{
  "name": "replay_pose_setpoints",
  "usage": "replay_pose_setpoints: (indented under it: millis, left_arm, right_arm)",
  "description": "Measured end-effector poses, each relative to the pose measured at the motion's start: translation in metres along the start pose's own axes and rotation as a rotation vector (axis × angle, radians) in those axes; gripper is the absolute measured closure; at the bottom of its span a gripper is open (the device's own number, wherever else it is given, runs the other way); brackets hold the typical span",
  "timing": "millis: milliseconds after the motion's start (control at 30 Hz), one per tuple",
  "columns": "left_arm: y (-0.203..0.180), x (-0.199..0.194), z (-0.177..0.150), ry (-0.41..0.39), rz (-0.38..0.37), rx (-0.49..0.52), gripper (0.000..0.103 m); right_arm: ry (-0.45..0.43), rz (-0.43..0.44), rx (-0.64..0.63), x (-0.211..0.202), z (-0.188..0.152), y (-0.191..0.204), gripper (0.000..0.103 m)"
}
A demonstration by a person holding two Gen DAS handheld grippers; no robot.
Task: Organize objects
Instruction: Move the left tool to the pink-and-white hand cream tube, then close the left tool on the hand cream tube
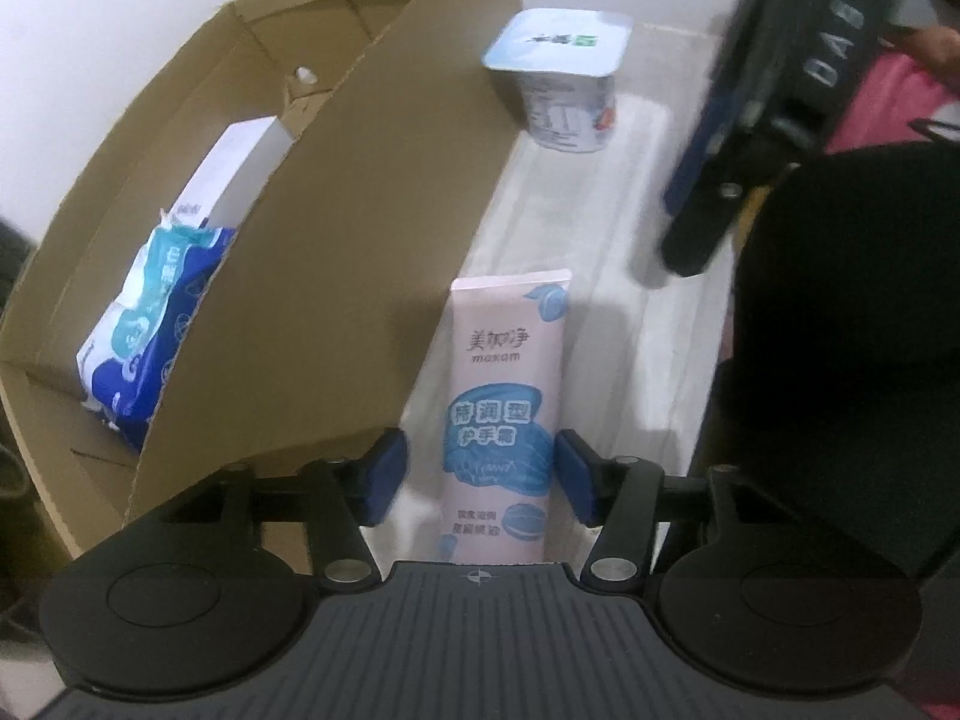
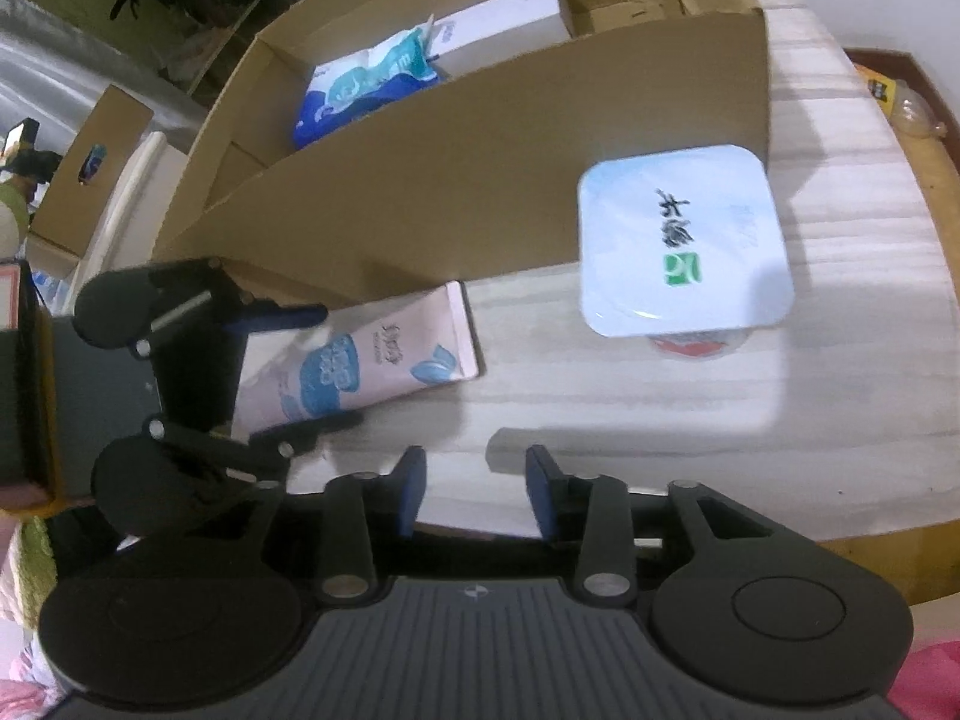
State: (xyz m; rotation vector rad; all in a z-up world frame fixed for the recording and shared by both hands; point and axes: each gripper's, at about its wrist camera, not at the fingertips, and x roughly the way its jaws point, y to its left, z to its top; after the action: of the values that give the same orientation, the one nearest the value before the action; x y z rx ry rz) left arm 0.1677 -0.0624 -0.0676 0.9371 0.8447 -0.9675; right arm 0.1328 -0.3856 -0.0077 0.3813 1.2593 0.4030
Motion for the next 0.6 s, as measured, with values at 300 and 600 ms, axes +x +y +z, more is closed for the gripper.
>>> replay_pose_setpoints:
  millis: [300, 600]
  left_arm:
    - [-0.024, -0.001, 0.013, 0.085, 0.108, -0.038, 0.066]
    - [-0.052, -0.014, 0.005, 0.013, 0.221, 0.033, 0.073]
  right_arm:
    - [-0.008, 0.003, 0.022, 0.012, 0.007, 0.009, 0.060]
    - [-0.010, 0.006, 0.073, 0.020, 0.010, 0.009, 0.059]
